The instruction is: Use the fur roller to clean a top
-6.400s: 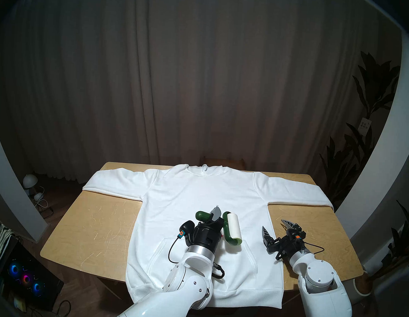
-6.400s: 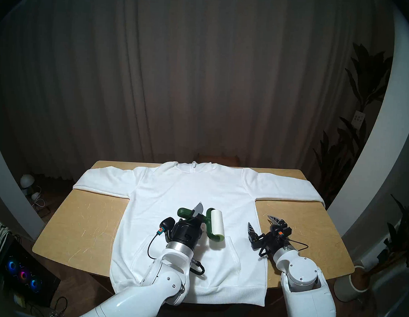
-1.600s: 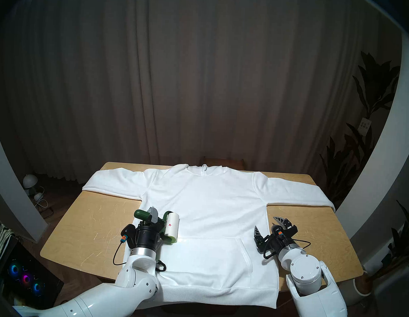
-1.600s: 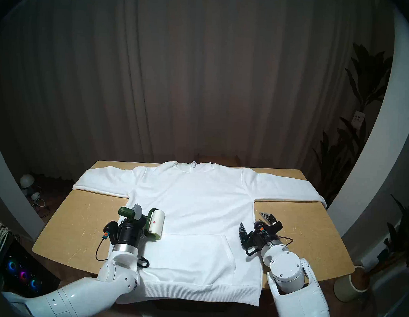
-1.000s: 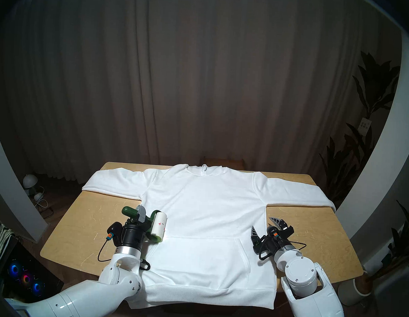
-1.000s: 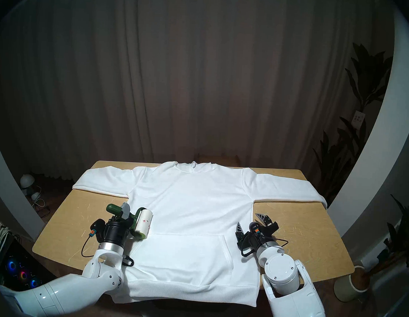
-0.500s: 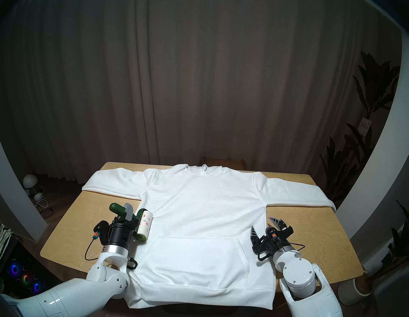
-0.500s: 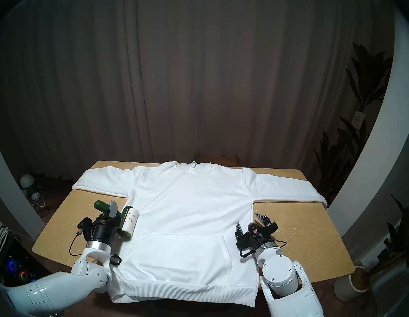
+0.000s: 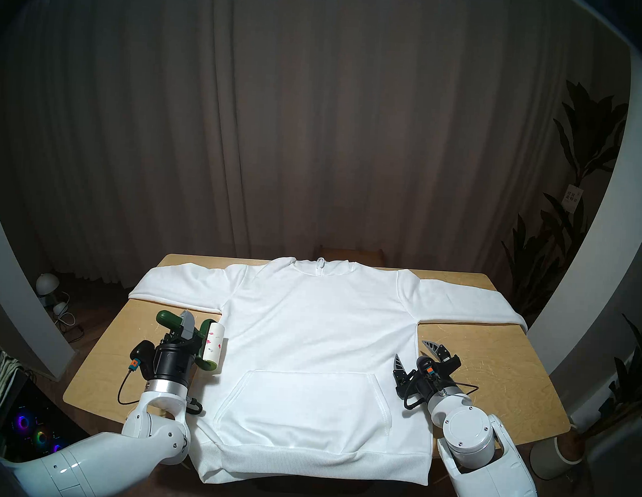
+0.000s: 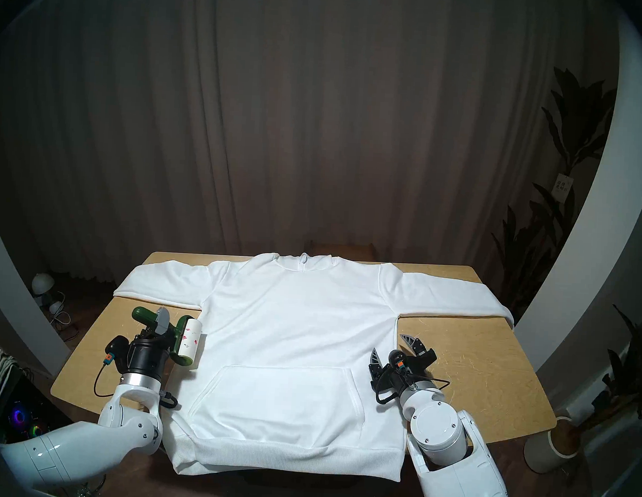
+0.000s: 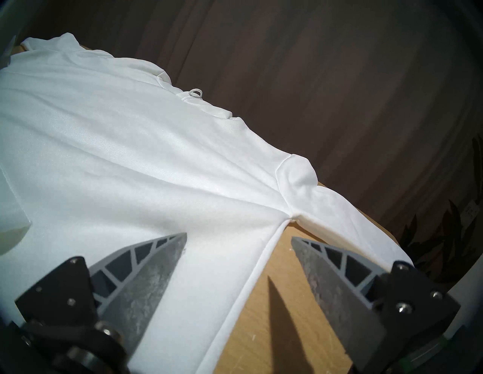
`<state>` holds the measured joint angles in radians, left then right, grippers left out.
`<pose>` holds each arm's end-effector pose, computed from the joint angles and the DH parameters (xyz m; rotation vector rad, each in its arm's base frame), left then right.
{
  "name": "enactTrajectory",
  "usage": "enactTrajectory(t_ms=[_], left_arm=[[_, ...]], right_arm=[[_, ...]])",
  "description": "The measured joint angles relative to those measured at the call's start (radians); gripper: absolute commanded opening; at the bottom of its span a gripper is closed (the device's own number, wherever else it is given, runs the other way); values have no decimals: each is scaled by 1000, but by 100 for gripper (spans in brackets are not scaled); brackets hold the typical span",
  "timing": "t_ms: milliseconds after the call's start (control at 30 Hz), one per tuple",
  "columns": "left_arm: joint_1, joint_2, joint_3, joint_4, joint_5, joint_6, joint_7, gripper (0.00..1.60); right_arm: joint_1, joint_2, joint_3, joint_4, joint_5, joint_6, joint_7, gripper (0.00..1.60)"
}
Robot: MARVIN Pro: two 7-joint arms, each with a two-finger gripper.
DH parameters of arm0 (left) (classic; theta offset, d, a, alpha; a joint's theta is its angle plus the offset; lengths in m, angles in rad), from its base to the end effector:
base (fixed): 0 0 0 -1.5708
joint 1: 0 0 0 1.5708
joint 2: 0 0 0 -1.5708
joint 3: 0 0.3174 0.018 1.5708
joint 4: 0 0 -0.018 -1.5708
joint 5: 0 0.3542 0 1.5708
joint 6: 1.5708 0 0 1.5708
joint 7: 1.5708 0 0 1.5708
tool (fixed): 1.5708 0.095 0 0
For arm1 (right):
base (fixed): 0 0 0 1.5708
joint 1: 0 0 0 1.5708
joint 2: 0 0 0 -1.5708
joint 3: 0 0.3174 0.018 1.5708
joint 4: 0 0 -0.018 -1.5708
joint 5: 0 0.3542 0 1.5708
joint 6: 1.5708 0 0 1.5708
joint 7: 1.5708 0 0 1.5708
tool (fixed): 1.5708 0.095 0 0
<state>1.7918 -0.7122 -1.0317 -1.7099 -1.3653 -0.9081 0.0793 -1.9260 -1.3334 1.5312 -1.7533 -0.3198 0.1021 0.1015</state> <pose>0.3311 0.1029 -0.3761 1.6522 0.6774 2.0584 0.3429 -0.0387 -0.4088 2.2607 0.7450 1.6760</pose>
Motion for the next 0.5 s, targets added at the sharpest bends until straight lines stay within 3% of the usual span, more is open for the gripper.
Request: enactTrajectory(t_ms=[267,500], left_arm=[[0,38,-52,-59,-74,-2,-22,0],[8,64,-113,-97,-241,30,-47,0]], right_arm=[[-22,-3,26,-9,36,-9,2,160],[-73,-13,79,-30,141,-32,29,160]])
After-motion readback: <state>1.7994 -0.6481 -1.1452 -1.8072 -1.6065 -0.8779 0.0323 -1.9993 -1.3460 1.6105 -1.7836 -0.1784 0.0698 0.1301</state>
